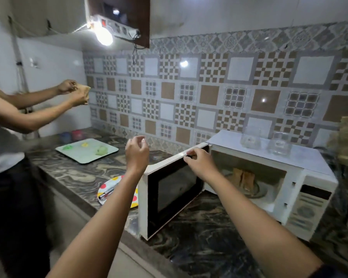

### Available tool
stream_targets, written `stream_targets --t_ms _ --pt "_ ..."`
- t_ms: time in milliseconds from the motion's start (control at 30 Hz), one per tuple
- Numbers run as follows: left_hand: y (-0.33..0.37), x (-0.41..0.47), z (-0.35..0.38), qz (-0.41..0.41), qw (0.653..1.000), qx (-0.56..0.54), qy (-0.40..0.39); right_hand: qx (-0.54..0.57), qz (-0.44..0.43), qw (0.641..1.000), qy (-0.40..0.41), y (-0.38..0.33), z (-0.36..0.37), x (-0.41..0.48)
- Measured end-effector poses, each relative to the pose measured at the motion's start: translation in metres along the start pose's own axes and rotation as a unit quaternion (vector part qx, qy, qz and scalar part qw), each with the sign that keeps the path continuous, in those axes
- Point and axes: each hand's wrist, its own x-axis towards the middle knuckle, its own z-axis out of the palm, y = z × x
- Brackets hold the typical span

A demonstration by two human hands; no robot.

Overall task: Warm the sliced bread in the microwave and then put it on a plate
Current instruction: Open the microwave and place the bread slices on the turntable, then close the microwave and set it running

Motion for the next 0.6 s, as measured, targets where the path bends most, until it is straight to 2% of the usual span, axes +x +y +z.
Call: stream_targets --t_ms 133,300,400,600 --pt "-0.050 -0.003 -0.022 -0.108 0.994 -0.029 -0.009 0.010 -0.062 0.997 -0.041 -0.042 0.053 0.003" --pt "-0.098 -0.019 -0.020 -0.221 0.963 -0.087 -0.129 -0.012 -0.049 0.994 -0.094 -0.057 0.107 -0.001" --pt "-0.103 -0.029 -0.014 -0.227 0.953 -0.105 -0.173 -0.074 -0.067 0.990 -0.100 -0.050 0.120 -0.009" --pt "-0.101 -0.069 -0.010 -0.197 0.938 -0.107 -0.263 -0.091 -0.137 0.985 -0.048 -0.025 0.098 -0.038"
